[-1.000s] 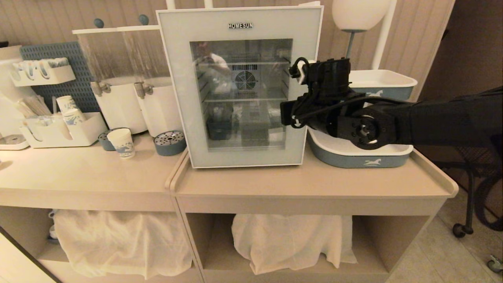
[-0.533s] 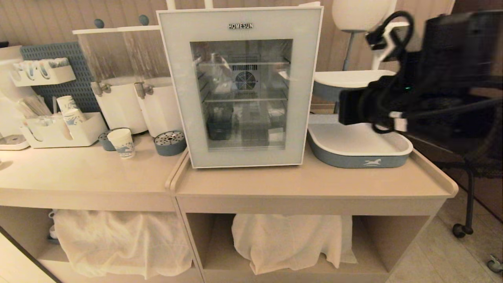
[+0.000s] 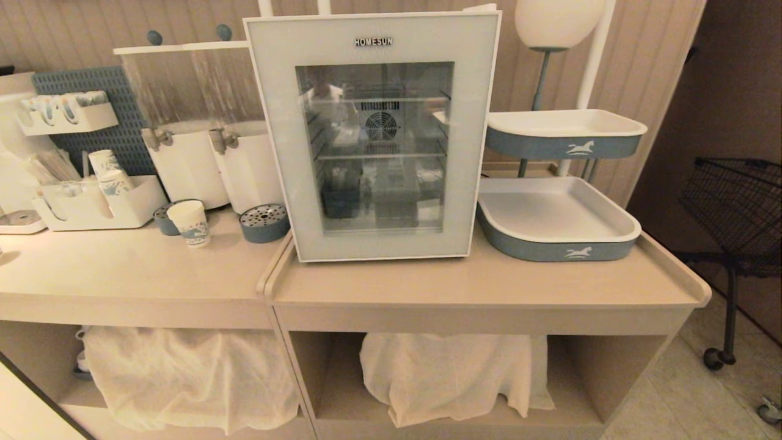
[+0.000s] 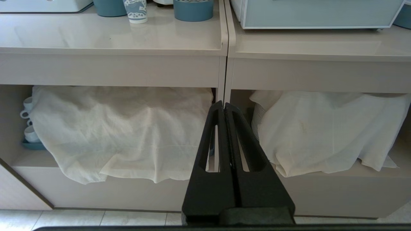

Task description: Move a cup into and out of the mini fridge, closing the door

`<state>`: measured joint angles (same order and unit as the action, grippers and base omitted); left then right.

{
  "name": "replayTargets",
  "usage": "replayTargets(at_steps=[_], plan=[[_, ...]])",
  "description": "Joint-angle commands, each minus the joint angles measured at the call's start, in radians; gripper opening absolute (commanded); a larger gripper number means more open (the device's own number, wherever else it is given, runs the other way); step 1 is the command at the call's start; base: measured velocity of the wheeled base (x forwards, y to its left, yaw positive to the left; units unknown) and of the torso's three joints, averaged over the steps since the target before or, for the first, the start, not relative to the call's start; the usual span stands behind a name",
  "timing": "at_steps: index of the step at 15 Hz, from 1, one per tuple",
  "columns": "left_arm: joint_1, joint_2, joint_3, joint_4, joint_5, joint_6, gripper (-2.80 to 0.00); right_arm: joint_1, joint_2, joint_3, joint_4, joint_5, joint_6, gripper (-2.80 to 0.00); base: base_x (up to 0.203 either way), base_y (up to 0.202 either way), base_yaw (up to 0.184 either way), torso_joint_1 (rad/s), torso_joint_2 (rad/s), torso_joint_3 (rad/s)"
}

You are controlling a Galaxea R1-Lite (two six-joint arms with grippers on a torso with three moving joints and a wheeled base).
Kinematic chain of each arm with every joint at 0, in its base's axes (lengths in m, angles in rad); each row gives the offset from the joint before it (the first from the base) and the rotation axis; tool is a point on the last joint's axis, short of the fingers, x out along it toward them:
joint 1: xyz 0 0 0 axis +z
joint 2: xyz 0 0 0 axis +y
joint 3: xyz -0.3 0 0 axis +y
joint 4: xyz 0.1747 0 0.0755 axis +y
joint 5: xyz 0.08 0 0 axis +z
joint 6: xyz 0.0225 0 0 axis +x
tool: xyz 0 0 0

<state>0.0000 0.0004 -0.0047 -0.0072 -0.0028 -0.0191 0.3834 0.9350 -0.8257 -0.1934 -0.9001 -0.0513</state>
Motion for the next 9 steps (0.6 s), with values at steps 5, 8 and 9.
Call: replayTargets(at_steps=[5,8,9], plan=[[0.0,-0.002,0.0,0.0,0.0,0.001,-2.8,-0.34,-0.521,0.233,-0.01,-0.015,-0.002,-2.8,0.0,0.0,0.0,0.0,0.0,0.0],[0.0,-0.002,0.0,0.0,0.0,0.001,-2.8,-0.466,-0.657,0.372,-0.1,0.027,-0.017,-2.8,0.0,0.0,0.0,0.0,0.0,0.0],[0.0,-0.002,0.0,0.001,0.0,0.001,-2.8,-0.47,-0.655,0.407,-0.131,0.122,-0.014,-2.8,0.0,0.0,0.0,0.0,0.0,0.0]])
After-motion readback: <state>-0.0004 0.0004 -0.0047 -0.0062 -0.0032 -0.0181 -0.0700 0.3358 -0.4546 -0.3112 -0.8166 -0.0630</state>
